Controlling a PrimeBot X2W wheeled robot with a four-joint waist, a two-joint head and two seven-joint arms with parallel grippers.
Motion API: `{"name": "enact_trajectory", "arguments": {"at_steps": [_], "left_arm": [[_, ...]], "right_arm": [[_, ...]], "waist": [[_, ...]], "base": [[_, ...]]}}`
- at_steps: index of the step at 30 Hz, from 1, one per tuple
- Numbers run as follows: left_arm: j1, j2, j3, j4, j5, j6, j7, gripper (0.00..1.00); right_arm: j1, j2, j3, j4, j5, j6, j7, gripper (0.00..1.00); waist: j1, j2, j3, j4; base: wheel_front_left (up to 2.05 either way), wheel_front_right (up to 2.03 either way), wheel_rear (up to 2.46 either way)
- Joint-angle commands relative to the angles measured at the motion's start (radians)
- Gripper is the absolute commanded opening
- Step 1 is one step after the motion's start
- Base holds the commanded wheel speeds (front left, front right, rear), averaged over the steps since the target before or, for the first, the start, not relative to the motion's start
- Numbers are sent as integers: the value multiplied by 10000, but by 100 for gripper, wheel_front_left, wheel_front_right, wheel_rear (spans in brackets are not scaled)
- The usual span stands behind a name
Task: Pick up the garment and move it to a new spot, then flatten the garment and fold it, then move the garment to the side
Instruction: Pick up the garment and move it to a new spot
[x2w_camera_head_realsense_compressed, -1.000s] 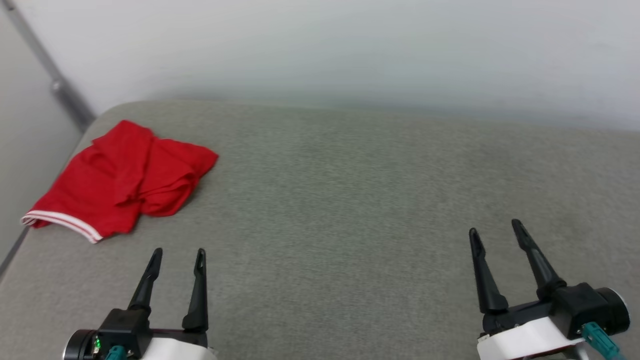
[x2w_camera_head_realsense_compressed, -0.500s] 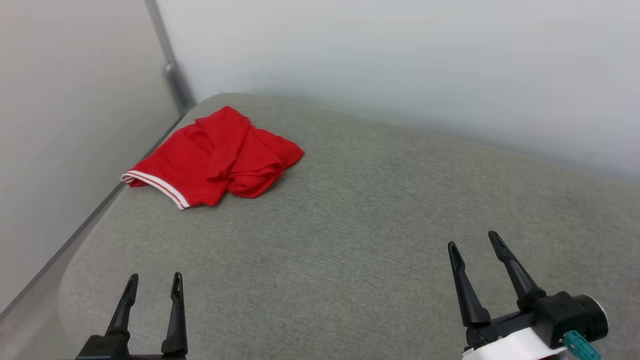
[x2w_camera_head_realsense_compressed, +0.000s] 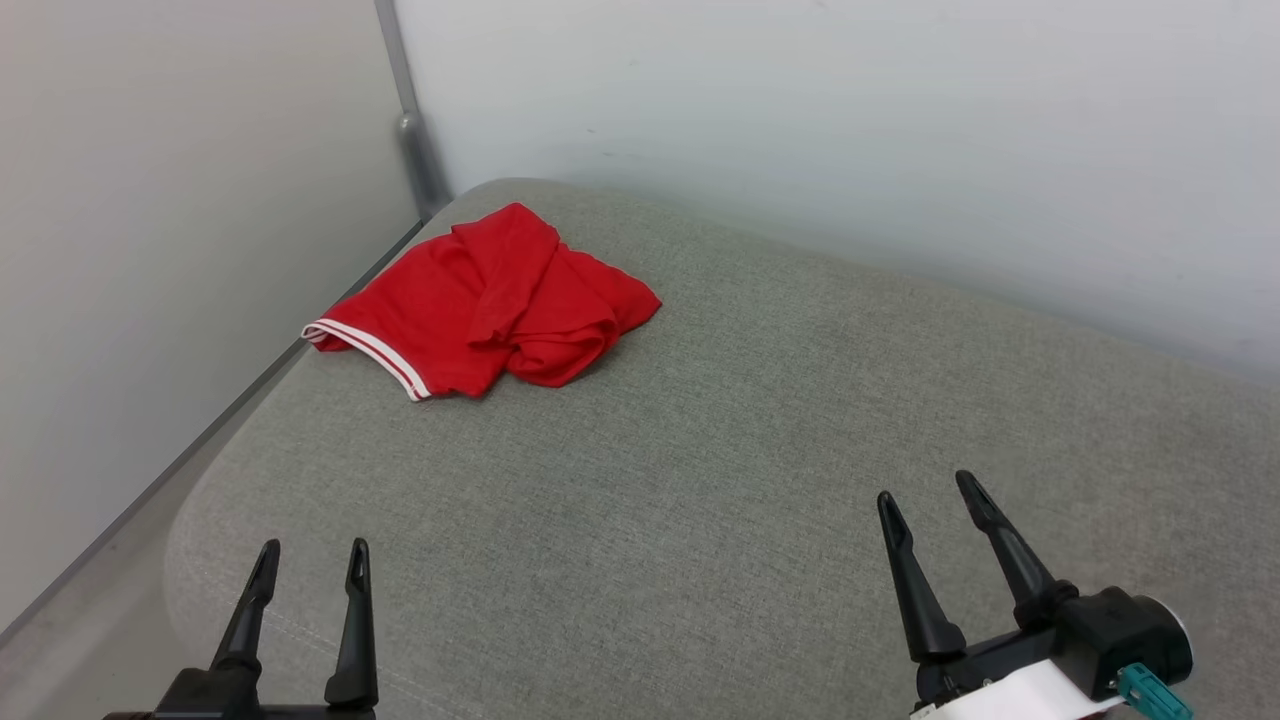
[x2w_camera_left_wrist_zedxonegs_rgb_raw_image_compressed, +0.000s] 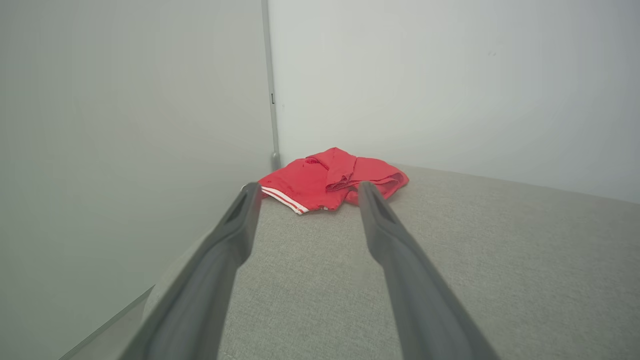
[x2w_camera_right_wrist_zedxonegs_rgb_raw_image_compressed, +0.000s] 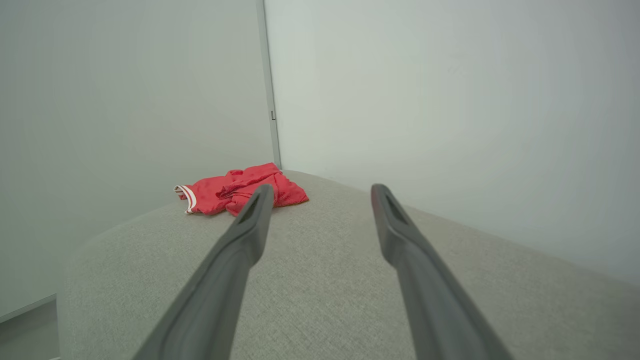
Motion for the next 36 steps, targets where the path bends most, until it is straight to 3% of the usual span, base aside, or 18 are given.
{"name": "enact_trajectory", "arguments": {"at_steps": [1, 5, 9, 13, 20, 26, 33, 36], "left_arm": [[57, -5, 40, 126, -130, 47, -28, 100], [-38, -5, 142, 337, -384, 15, -28, 100], [-467, -5, 48, 448, 129, -32, -28, 100], [-1172, 0, -106, 750, -93, -85, -28, 100], [-2960, 862, -94, 1435, -733, -209, -26, 100], [-5280, 3255, -1106, 3122, -2677, -221, 471, 100], [-7860, 6251, -2267, 4558, -5506, -212, 3410, 100], [-8608, 6995, -2627, 4973, -6959, -214, 4864, 100]], "right_arm": [[40, 4, 29, 80, 240, -7, -21, 100], [-92, 4, 157, 67, 213, -5, -21, 100], [-327, 3, 16, -11, 537, -7, -21, 100], [-720, 1, 113, -144, 58, -5, -21, 100], [-1337, -2, 236, -471, -724, -5, -20, 100], [-1775, -226, 336, -760, -1254, -7, -21, 100], [-2081, -305, 341, -1044, -1496, -7, -21, 100], [-2209, -215, 247, -1131, -1318, -7, -21, 100]], "waist": [[1, 0, 12, 1], [1, 0, 255, -127], [1, 0, 844, -405], [1, 0, 1701, -804], [1, 0, 3155, -1531], [1, 0, 4370, -2267], [1, 0, 5553, -3004], [1, 0, 6043, -3320]], "base": [[0, 0, 0], [0, 0, 0], [0, 0, 0], [0, 0, 0], [0, 0, 0], [0, 0, 0], [0, 0, 0], [0, 0, 0]]}}
